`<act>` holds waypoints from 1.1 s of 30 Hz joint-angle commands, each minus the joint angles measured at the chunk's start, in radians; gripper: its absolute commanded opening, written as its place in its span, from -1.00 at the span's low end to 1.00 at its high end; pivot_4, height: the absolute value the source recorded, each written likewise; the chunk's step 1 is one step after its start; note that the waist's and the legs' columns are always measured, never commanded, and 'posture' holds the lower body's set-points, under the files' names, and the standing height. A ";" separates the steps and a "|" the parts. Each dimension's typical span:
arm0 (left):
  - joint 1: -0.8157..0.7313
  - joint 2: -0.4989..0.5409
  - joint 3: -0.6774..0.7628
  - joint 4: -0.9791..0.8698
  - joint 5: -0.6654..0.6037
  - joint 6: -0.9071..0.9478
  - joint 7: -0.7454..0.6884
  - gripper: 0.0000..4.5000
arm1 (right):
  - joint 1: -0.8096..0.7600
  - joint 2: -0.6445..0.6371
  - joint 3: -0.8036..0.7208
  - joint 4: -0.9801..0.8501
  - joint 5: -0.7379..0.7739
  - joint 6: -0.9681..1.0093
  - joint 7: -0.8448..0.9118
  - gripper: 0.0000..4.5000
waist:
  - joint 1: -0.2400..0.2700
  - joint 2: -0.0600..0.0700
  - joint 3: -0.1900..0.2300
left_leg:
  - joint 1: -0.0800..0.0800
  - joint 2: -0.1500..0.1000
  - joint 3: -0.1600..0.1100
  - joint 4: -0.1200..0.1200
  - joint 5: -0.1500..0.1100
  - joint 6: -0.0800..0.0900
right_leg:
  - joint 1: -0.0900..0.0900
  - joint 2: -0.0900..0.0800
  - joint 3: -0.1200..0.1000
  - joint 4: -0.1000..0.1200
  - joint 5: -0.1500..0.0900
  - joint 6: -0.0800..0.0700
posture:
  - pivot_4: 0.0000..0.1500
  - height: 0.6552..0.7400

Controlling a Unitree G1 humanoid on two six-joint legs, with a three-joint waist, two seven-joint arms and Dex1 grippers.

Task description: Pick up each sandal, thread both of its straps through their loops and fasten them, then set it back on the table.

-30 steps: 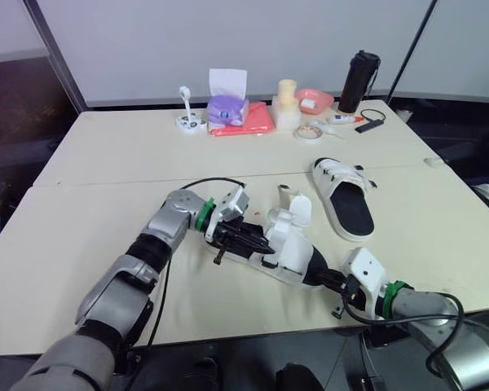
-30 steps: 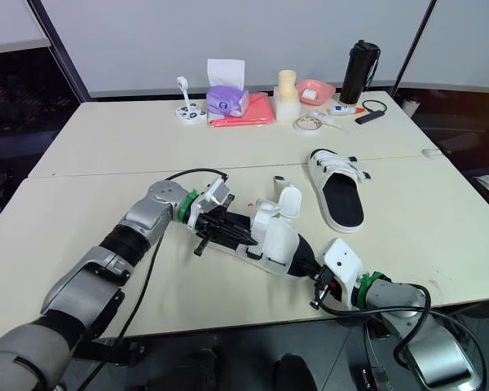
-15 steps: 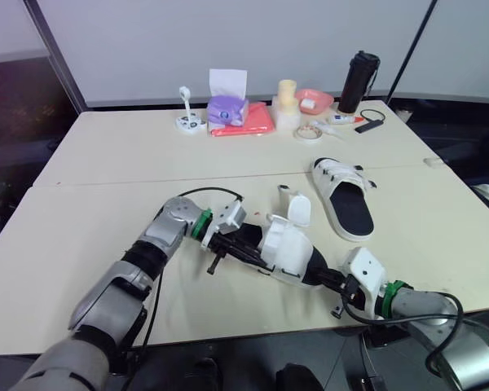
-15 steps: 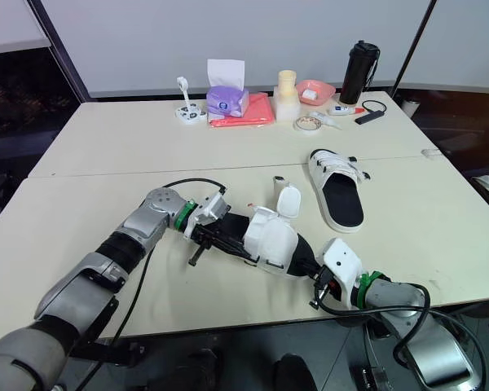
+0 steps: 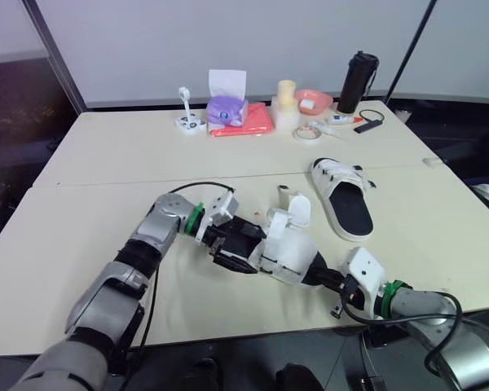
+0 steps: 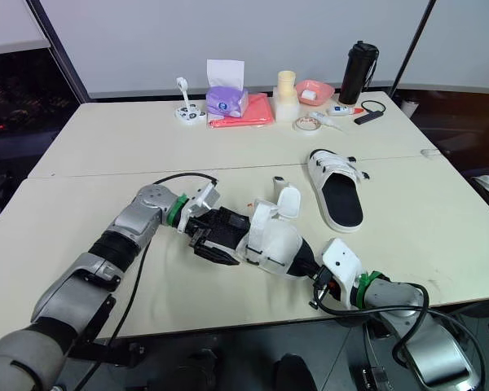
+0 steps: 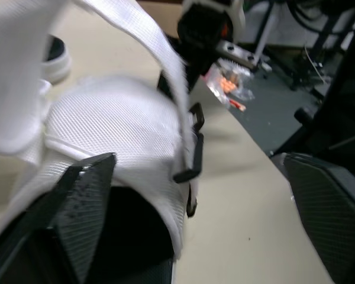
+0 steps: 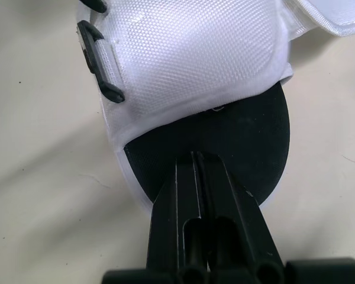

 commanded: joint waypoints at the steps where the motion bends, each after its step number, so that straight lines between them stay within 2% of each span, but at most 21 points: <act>1: 0.038 0.038 0.054 -0.101 -0.026 0.080 -0.002 0.98 | 0.016 0.003 0.032 0.020 -0.012 0.012 0.007 -1.00 | -0.001 0.000 0.000 | 0.000 0.000 0.000 0.000 0.000 0.000 | 0.000 0.000 0.000 0.000 0.000 0.000 | 1.00 1.00; 6: 0.157 0.161 0.039 -0.301 -0.099 0.222 -0.007 0.98 | 0.013 0.003 0.035 0.024 -0.011 0.010 0.006 -1.00 | -0.002 0.001 0.000 | 0.001 0.001 -0.002 -0.001 0.000 0.000 | -0.001 0.000 0.001 0.000 0.000 0.000 | 1.00 1.00; 9: 0.224 0.184 0.039 -0.359 -0.097 0.247 -0.007 0.98 | 0.007 0.004 0.038 0.029 -0.011 0.010 0.007 -1.00 | 0.003 0.001 0.000 | 0.001 0.001 -0.002 -0.001 0.000 0.000 | 0.000 0.000 0.001 0.000 0.000 0.000 | 1.00 1.00; 14: 0.276 0.140 0.045 -0.356 -0.053 0.212 0.040 0.98 | -0.005 0.004 0.042 0.039 -0.011 0.008 0.010 -1.00 | 0.004 0.001 0.000 | 0.001 0.002 -0.002 -0.001 0.000 0.000 | 0.000 0.000 0.002 0.000 0.000 -0.002 | 1.00 1.00; 21: 0.261 0.029 0.066 -0.270 -0.014 0.148 0.137 0.98 | -0.007 0.003 0.042 0.040 -0.013 0.007 0.010 -1.00 | 0.002 0.000 -0.001 | 0.002 0.002 -0.001 -0.001 0.000 0.000 | 0.000 0.000 0.002 0.000 0.000 -0.002 | 1.00 1.00; 33: 0.245 -0.026 0.052 -0.234 0.007 0.138 0.132 0.98 | -0.005 0.006 0.043 0.038 -0.014 0.008 0.005 -1.00 | 0.005 0.000 -0.001 | 0.002 0.001 -0.001 0.000 0.000 0.000 | 0.000 0.000 0.002 0.000 0.000 -0.002 | 1.00 1.00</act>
